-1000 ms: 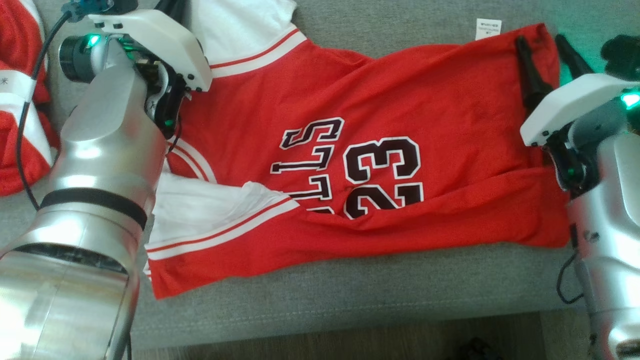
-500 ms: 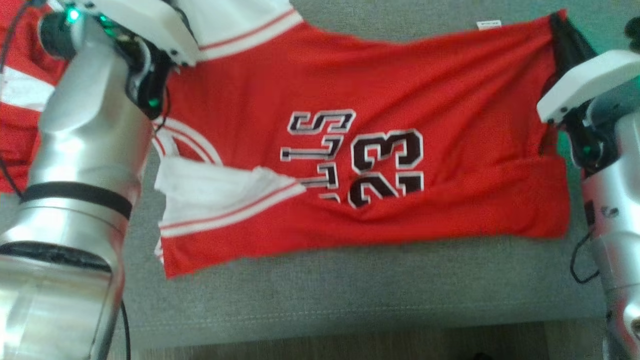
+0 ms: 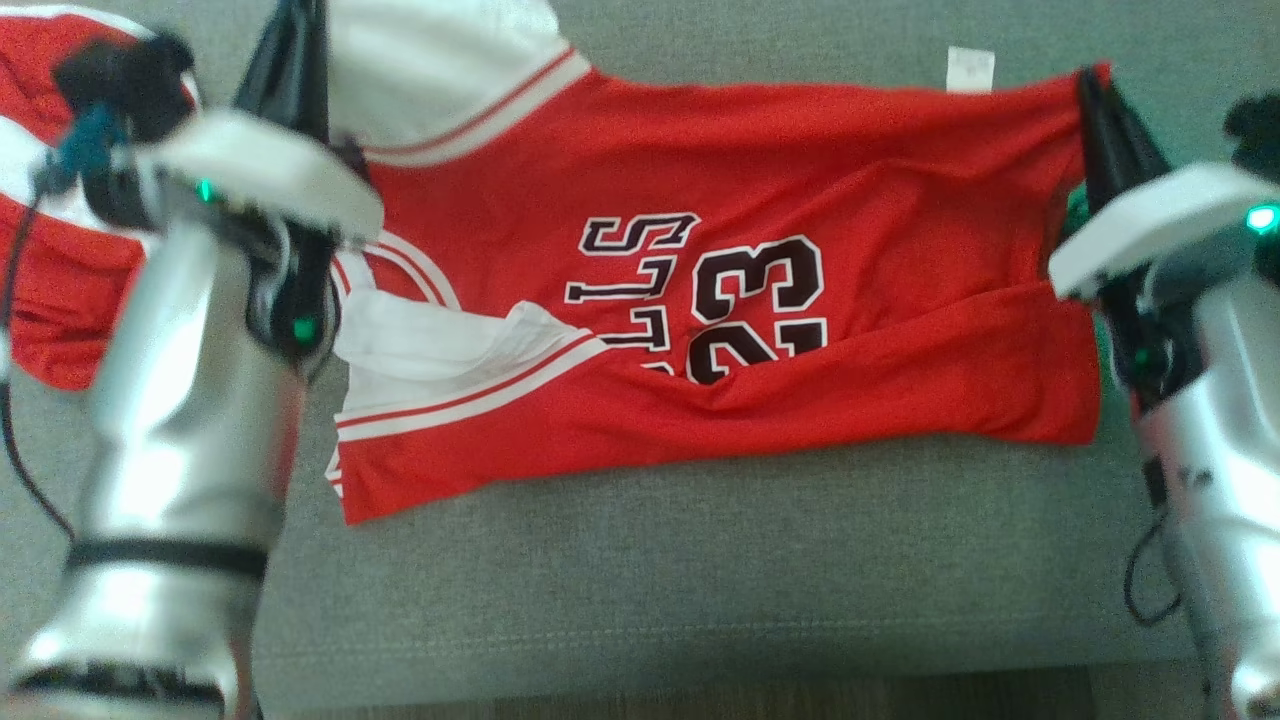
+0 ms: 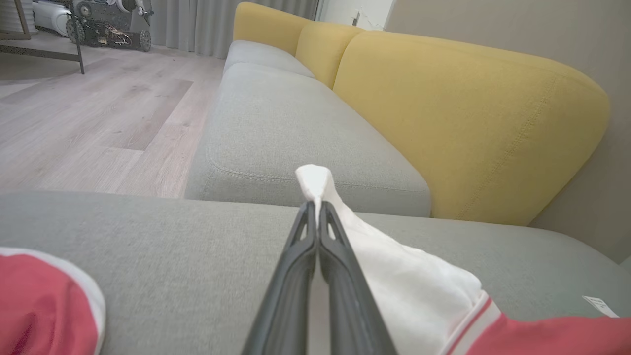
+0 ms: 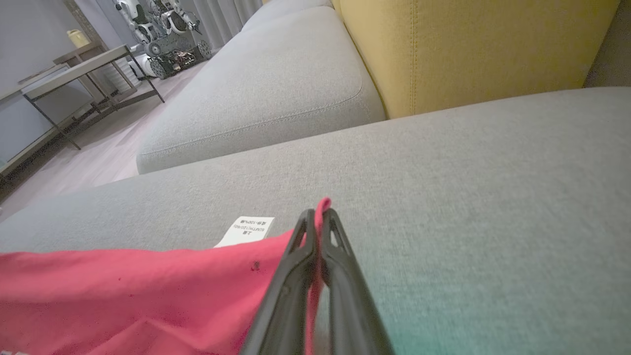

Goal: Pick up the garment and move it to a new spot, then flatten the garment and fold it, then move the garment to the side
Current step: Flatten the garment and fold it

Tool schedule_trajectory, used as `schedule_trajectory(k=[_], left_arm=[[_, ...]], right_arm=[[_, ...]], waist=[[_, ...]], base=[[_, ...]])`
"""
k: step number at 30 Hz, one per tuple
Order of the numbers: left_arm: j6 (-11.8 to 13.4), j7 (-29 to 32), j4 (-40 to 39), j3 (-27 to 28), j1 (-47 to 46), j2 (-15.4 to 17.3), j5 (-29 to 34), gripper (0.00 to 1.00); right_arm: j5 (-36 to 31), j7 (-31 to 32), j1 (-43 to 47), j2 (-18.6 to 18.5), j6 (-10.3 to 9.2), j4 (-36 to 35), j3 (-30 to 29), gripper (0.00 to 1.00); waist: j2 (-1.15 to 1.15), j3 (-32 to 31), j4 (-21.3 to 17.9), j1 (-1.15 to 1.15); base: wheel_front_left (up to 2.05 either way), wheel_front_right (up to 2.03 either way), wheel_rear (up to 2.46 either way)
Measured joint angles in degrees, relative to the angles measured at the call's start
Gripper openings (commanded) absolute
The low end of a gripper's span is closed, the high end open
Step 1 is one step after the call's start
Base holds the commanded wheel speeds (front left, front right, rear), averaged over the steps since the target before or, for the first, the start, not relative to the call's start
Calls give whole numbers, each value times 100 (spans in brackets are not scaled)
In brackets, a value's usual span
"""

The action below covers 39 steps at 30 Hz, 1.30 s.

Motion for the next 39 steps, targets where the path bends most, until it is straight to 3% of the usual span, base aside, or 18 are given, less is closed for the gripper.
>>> schedule_trajectory(k=[6,11,18,19,20,21,22,29,33,39], left_arm=[[23,0,-1199,204,1402,81,112,0],[222,0,-2126,263,2613,93,120,0],[478,366,-2683,260,3620,94,-38,0],[526,406,-2683,259,3673,92,-51,24],[554,467,-2676,259,3712,91,-85,59],[577,488,-2668,256,3739,88,-98,100],[576,488,-2631,253,3749,89,-98,100],[776,299,-2390,202,3781,107,149,100],[1006,68,-2594,229,3917,145,499,100],[1046,18,-2939,285,3924,177,678,100]], right_arm=[[131,-76,784,-9,0,-475,22,0],[168,-82,1422,4,0,-958,-112,0],[-31,63,1974,174,0,-1350,-405,0],[-99,107,2023,199,0,-1359,-416,21],[-137,149,2061,238,0,-1365,-442,35],[-179,169,2104,272,0,-1378,-465,69],[-253,174,2153,303,0,-1403,-486,100],[-795,107,2551,546,0,-1666,-627,100],[-1355,-212,2698,654,0,-2212,-781,100],[-1670,-398,2696,716,0,-2733,-711,100]], waist=[[0,-199,23,0],[0,-336,42,0],[0,-362,28,0],[0,-362,26,0],[0,-363,23,0],[0,-365,22,0],[0,-367,23,0],[0,-507,-8,0],[0,-695,-21,0],[0,-946,-6,0]], base=[[0,0,0],[0,0,0],[0,0,0],[0,0,0],[0,0,0],[0,0,0],[0,0,0],[0,0,0],[0,0,0],[0,0,0]])
